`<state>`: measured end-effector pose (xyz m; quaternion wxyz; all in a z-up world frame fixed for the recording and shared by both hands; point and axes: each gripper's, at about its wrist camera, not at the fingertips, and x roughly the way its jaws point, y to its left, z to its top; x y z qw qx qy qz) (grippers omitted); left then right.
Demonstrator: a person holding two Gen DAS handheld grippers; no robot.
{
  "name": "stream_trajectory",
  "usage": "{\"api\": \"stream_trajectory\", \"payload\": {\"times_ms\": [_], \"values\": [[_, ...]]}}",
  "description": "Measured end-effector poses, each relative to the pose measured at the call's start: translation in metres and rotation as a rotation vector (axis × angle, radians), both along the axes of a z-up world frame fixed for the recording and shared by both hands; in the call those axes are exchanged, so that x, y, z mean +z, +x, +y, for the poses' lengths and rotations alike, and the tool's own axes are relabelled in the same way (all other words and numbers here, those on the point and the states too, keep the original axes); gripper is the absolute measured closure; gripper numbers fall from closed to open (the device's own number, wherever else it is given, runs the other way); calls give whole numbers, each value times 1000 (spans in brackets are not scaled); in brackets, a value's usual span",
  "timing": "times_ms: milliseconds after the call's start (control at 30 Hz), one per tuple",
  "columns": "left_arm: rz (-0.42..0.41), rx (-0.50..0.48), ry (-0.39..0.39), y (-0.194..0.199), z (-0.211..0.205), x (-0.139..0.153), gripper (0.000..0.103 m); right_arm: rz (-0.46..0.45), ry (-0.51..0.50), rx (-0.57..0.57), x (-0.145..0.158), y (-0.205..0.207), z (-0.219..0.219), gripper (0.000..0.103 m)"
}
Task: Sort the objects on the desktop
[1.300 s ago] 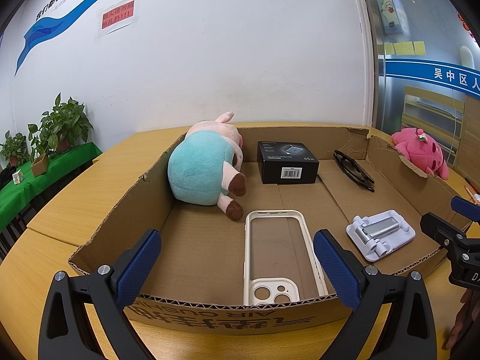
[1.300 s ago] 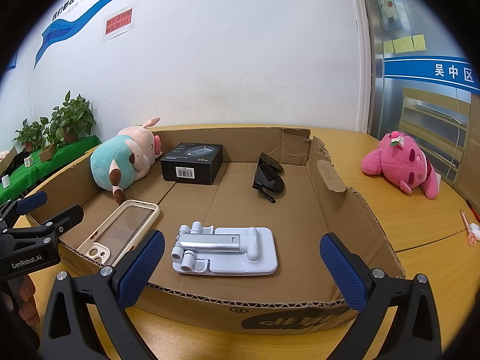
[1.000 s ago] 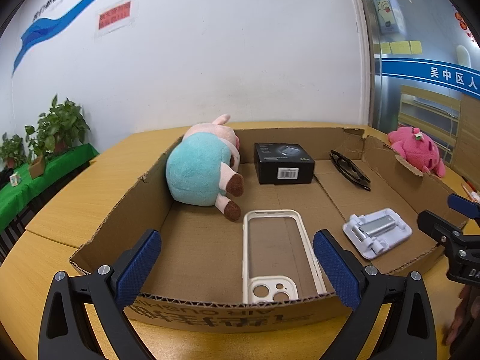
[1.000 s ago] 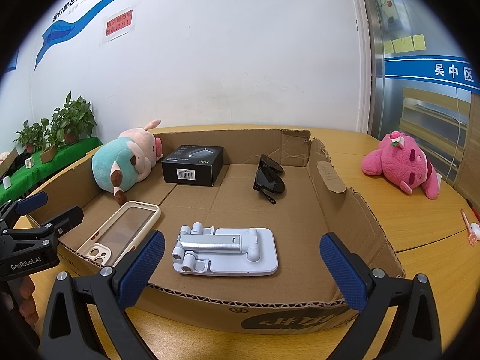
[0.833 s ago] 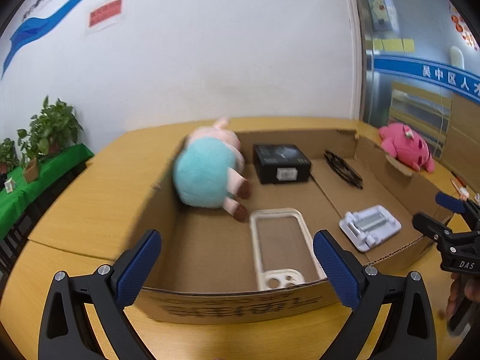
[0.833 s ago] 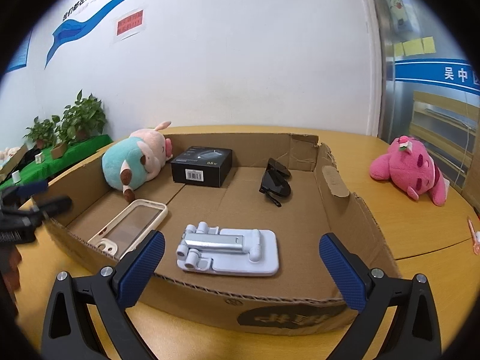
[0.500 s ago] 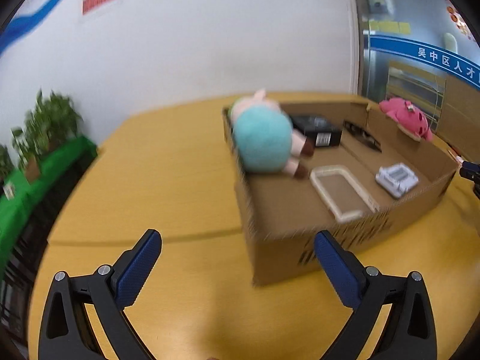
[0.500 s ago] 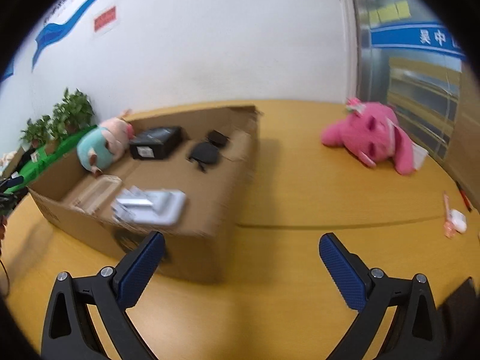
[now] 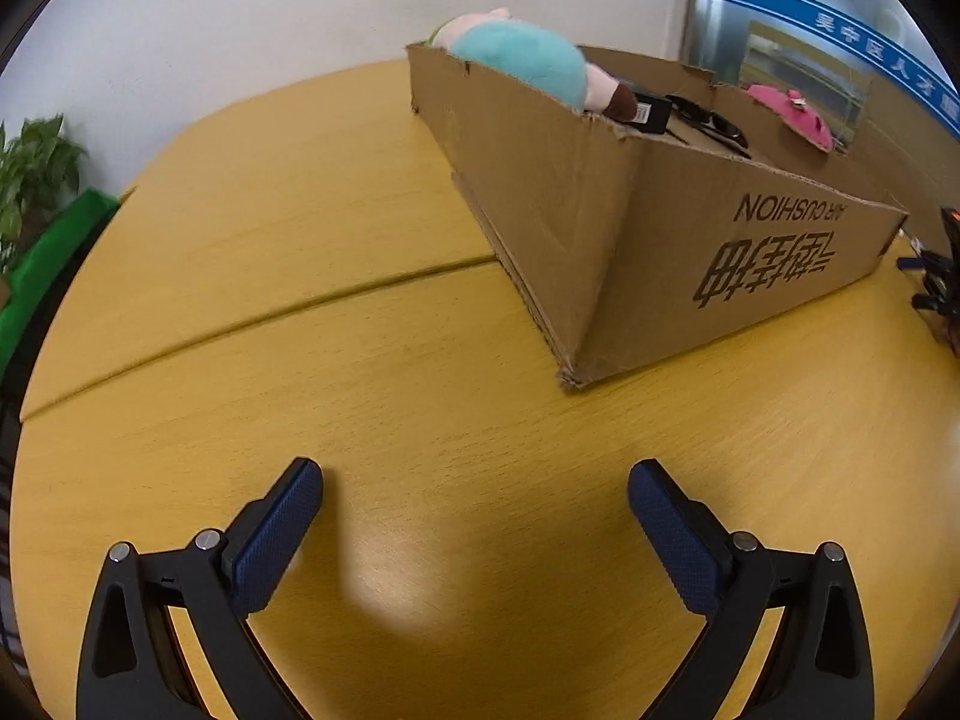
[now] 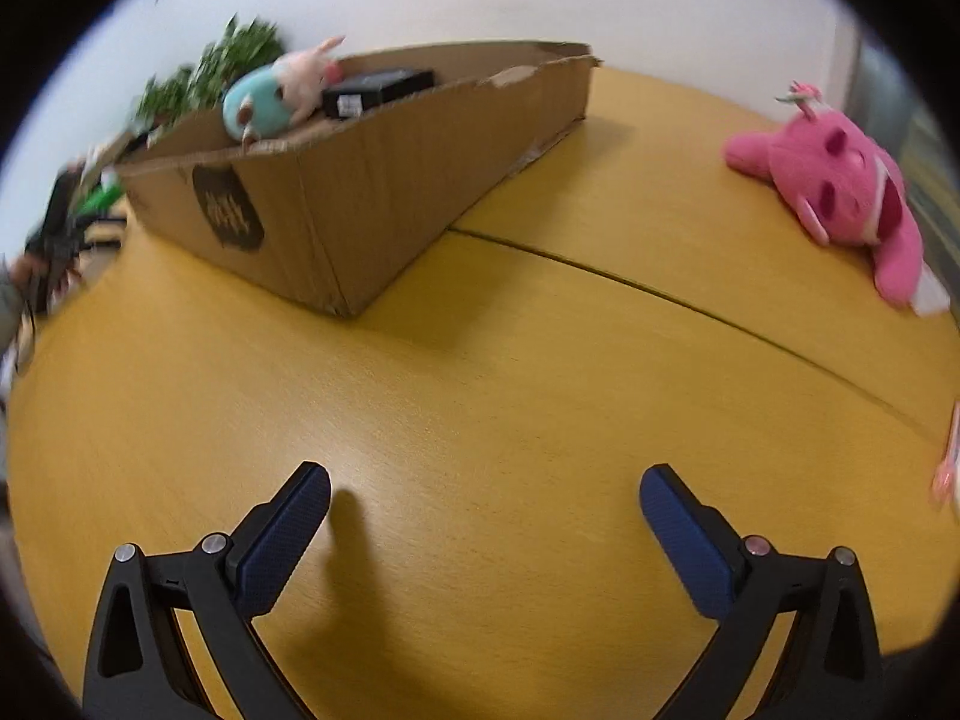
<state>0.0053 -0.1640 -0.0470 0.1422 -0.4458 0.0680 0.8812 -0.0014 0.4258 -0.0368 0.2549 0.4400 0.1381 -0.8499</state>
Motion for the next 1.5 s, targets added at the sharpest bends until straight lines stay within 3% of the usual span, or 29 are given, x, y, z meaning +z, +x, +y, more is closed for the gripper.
{"api": "stream_trajectory", "payload": {"times_ms": [167, 267, 1500], "values": [[0, -172, 4, -22, -7, -5, 0, 4, -13, 164, -3, -14, -1, 0], [0, -212, 4, -36, -10, -5, 0, -3, -17, 263, -2, -27, 5, 0], [1, -223, 4, -38, -16, -5, 0, 1, -15, 251, 0, -27, 17, 0]]}}
